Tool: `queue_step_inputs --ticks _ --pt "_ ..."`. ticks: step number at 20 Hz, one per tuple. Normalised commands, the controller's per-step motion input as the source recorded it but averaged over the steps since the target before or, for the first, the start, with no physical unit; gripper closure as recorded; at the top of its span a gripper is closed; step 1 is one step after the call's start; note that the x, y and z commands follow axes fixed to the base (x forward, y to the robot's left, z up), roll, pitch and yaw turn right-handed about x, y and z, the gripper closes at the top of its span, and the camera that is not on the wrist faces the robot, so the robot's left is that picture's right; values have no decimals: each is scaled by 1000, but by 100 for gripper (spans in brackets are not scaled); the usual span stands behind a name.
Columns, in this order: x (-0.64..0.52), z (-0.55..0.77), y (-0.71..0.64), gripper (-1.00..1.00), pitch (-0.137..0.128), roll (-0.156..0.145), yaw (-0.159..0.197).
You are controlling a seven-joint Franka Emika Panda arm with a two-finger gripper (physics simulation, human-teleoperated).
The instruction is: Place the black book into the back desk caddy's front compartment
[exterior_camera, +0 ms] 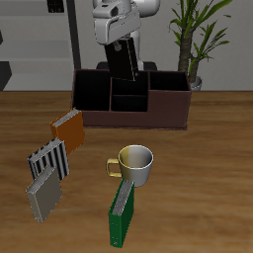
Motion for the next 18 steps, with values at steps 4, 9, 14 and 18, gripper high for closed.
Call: queue_step_inputs --ticks 4,9,14,18 --pt "-16 -181 87 100 22 12 114" --pt "-4 -155 95 100 31 4 136" --pt "91 -70 20 100 8 -37 153" --pt "96 -74 -67 100 30 -33 132"
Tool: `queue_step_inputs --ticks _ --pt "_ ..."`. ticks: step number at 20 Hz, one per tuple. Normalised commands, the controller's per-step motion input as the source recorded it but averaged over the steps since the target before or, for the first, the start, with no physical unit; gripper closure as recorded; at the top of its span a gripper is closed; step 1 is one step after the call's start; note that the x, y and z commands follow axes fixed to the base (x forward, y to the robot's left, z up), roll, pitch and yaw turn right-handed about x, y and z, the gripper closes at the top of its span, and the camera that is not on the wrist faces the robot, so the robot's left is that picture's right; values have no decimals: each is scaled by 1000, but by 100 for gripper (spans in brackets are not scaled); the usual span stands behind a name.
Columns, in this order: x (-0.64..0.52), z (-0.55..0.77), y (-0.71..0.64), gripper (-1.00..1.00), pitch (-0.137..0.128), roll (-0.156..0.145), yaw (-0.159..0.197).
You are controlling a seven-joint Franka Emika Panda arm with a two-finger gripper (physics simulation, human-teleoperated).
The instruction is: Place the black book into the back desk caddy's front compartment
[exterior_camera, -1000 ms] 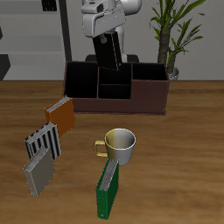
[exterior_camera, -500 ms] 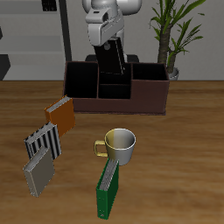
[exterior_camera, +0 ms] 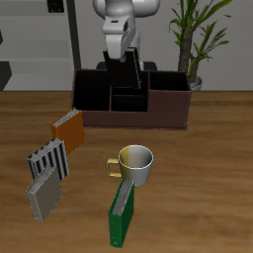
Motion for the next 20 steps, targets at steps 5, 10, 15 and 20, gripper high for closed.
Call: queue_step_inputs --ticks 5,10,15,20 --pt "169 -6 -102 100 5 -17 154" --pt "88 114 8 100 -14 1 90" --pt "98 40 21 100 -28 5 96" --pt "51 -21 -23 100 1 -4 50"
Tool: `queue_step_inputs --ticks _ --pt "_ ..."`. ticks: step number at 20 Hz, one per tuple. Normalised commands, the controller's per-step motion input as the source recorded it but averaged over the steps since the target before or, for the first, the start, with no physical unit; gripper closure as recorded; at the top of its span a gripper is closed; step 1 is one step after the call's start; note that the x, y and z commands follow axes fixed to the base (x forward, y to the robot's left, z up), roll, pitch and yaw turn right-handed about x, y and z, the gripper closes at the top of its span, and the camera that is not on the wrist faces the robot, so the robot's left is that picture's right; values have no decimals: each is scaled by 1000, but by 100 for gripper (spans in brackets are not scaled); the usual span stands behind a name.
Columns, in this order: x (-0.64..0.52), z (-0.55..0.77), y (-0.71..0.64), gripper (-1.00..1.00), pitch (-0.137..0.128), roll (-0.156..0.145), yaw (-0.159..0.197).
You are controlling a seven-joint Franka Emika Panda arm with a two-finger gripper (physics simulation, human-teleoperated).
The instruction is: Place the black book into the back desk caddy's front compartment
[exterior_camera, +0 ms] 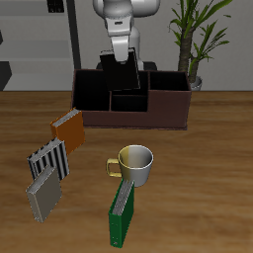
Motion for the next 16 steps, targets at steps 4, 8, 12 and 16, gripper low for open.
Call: queue_step_inputs --ticks 4,8,12,16 --pt "-57 -89 80 100 16 29 28" --pt "-61 -158 109 100 42 19 15" --pt "7 -29 -4 100 -7 -3 30" --pt "3 -7 -40 100 4 -1 0"
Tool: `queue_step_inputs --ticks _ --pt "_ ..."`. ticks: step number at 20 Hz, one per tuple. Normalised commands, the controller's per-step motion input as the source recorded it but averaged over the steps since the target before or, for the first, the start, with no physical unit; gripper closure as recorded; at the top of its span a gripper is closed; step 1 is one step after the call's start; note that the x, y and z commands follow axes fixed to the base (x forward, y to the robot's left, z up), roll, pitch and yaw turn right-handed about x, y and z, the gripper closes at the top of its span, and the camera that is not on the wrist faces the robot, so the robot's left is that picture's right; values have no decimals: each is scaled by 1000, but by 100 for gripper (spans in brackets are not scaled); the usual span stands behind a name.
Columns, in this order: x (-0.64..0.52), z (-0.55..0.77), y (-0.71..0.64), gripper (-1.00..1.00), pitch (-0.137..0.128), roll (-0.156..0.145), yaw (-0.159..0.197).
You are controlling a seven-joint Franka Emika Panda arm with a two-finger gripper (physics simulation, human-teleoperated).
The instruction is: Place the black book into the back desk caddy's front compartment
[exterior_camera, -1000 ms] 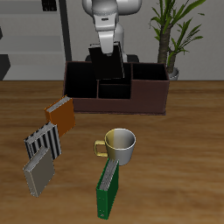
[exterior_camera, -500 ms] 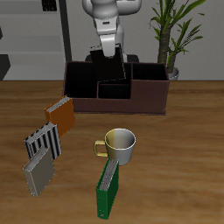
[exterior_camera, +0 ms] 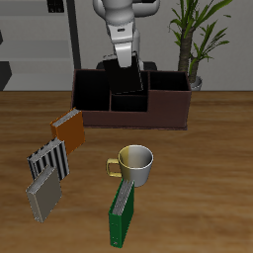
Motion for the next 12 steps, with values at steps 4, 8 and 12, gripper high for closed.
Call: queue_step_inputs --ticks 4,8,12 --pt "8 -62 -50 100 11 -9 2" --pt "-19 -8 -36 100 1 -5 0" --pt "46 -29 70 100 7 10 -12"
